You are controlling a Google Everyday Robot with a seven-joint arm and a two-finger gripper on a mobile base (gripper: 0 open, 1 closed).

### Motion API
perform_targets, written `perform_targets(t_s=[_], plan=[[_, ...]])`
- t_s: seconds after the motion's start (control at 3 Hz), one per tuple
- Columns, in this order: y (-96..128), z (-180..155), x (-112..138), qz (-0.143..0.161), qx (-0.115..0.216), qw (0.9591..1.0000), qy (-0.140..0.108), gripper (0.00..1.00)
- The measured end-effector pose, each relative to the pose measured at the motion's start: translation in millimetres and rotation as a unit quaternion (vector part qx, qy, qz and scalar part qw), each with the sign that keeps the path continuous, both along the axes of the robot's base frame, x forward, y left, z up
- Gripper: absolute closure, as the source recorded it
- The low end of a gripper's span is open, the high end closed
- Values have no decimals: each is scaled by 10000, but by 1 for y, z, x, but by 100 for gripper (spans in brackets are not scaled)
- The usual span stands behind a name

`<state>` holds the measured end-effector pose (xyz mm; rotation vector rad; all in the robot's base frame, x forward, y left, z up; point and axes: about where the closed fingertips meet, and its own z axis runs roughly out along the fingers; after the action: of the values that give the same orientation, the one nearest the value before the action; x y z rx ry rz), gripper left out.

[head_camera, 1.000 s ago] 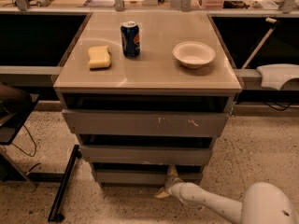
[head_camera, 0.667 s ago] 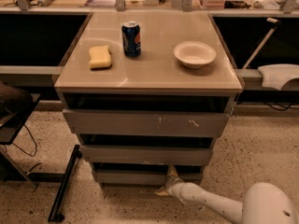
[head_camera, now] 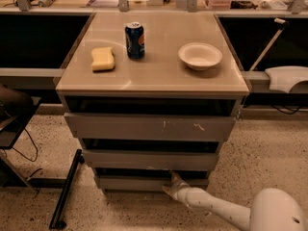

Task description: Open bottom drawer

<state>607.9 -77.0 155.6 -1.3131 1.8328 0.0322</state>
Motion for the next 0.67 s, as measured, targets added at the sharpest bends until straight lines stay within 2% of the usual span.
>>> perform_targets(t_s=[0.33,0.67], plan=[[0,0,0,0,0,10000,0,87],[-1,7,1,0,0,10000,0,100]])
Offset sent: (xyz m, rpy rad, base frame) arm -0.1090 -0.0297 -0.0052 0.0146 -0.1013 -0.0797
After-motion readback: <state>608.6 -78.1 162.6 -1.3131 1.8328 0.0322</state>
